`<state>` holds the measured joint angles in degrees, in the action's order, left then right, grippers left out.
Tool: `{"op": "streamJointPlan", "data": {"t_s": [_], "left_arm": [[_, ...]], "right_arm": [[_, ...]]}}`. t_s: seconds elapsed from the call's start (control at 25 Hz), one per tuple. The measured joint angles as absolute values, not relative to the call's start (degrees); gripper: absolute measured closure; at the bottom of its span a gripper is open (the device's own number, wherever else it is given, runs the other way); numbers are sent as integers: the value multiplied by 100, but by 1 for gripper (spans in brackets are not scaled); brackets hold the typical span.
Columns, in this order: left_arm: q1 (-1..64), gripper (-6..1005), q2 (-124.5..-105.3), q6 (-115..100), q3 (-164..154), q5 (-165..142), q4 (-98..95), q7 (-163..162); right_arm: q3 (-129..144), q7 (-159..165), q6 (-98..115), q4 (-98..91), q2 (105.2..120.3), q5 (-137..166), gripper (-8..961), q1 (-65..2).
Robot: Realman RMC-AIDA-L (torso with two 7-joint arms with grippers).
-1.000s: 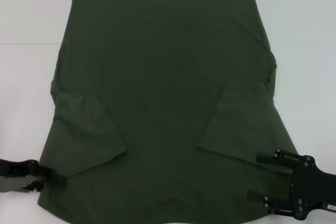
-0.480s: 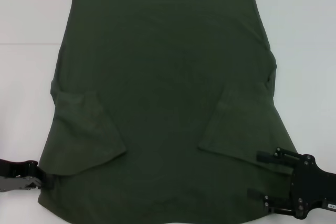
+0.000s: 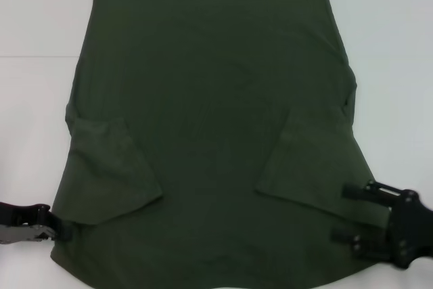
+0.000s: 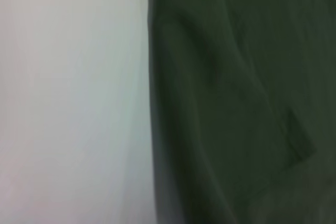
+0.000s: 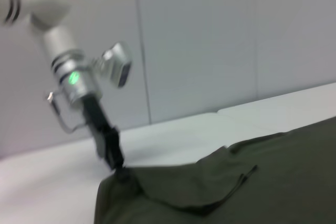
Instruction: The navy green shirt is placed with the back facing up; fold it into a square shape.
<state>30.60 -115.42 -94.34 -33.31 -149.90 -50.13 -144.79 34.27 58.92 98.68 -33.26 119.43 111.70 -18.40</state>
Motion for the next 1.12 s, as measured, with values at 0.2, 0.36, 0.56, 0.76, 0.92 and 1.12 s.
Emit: {"op": "streamJointPlan", "data": {"t_s": [0.2,0.36,0.56,0.76,0.92,1.12], "left_arm": [[3046,983,-11496,-9516,-3324,-14897,-4982,-14330],[3065,983,-11436,-9530,-3321,-14866,-4901,-14276],[3070,983,-11400,-9527,-3321,-14847,-4853,-14151],[3078,983,-11349,-9541,-3315,-14725,-4769,-14056],[3101,983,-11345,-9542,-3331,-14713,-4745,-13991],[3107,983,-11345,-9504,-3311,-14712,-4745,-13940]], "right_arm": [[3242,8596,10419,-4331,11641,11210,124,-1861],[3253,11096,10483,-4901,11139,11462,126,-2003],[3181,13055,10797,-4914,10534,12398,175,-2471],[3089,13849,10945,-4958,10491,13660,248,-3022],[3205,13948,10766,-4935,10627,14506,251,-3406],[3446,14068,10380,-4884,10855,14967,251,-3583]]}}
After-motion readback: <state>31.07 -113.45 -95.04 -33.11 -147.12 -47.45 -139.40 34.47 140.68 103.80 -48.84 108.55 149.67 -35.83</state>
